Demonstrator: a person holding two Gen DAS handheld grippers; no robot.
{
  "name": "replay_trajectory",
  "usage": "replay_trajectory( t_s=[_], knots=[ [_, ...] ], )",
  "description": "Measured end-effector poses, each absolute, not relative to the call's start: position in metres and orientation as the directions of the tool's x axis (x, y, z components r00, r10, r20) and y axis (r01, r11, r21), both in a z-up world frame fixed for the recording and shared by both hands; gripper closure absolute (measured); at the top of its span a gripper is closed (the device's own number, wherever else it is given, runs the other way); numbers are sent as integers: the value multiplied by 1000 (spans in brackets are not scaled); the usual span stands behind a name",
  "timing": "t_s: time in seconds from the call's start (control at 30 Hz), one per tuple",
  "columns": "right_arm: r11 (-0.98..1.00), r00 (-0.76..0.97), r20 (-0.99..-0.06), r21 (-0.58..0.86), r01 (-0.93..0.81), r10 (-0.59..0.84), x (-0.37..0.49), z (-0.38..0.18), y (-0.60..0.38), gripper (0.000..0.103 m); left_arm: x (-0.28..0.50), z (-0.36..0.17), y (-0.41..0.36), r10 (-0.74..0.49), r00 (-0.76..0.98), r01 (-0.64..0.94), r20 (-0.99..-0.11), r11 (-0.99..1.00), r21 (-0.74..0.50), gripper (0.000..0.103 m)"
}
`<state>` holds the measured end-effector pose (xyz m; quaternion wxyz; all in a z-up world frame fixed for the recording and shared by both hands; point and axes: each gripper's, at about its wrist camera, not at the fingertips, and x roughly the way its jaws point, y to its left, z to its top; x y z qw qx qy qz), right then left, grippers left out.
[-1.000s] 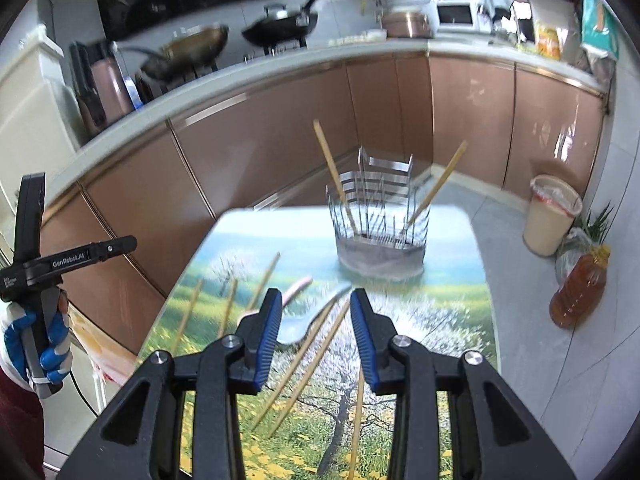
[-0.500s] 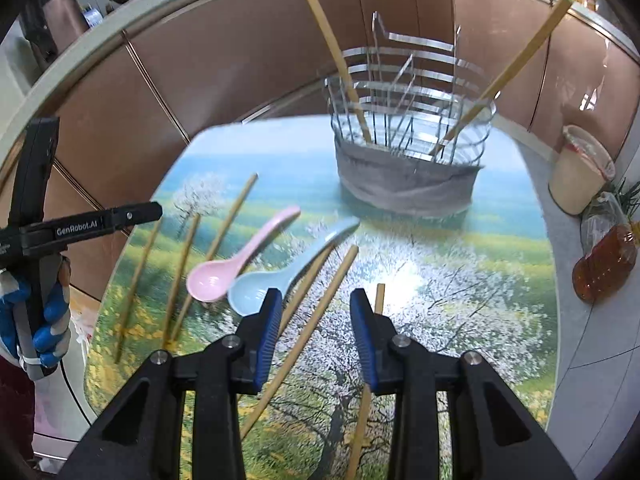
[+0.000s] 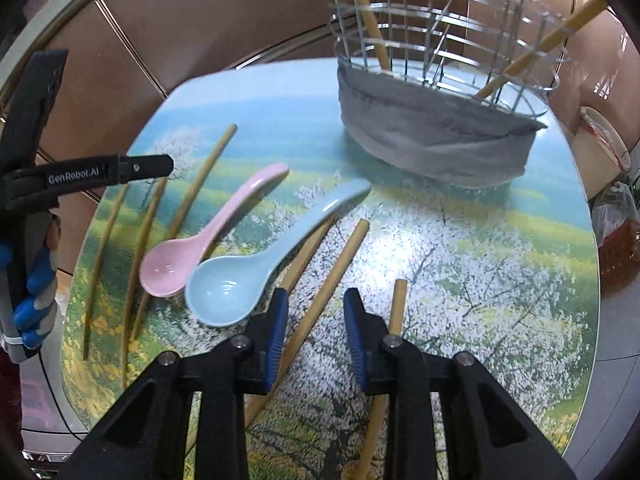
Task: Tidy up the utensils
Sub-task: 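Move both tools back to the table and close each on a chopstick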
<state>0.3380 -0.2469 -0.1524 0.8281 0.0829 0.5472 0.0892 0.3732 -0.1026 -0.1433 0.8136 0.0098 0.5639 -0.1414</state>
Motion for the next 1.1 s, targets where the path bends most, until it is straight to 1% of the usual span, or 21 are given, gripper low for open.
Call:
replay_trajectory(
  t_s=[0.27,0.57,0.87,0.97,1.1],
  knots=[
    [979,342,-917,201,-44,204,358,-164,-241,81,396,-154,-121,-163,295,251,-941,964,-88,63],
    [983,326,-928,175,-50,182,363,-169,-237,82,409,-167,-131,-126,279,251,-952,966,-54,66],
    [984,307,-935,169,-50,176,374,-171,-239,82,416,-175,-138,-121,257,264,-959,963,-50,73],
    [985,299,-938,165,-56,174,380,-173,-237,86,416,-179,-142,-114,231,265,-966,963,-50,78],
    [986,297,-940,158,-61,169,385,-174,-233,87,415,-179,-144,-102,236,267,-966,963,-36,79]
  ],
)
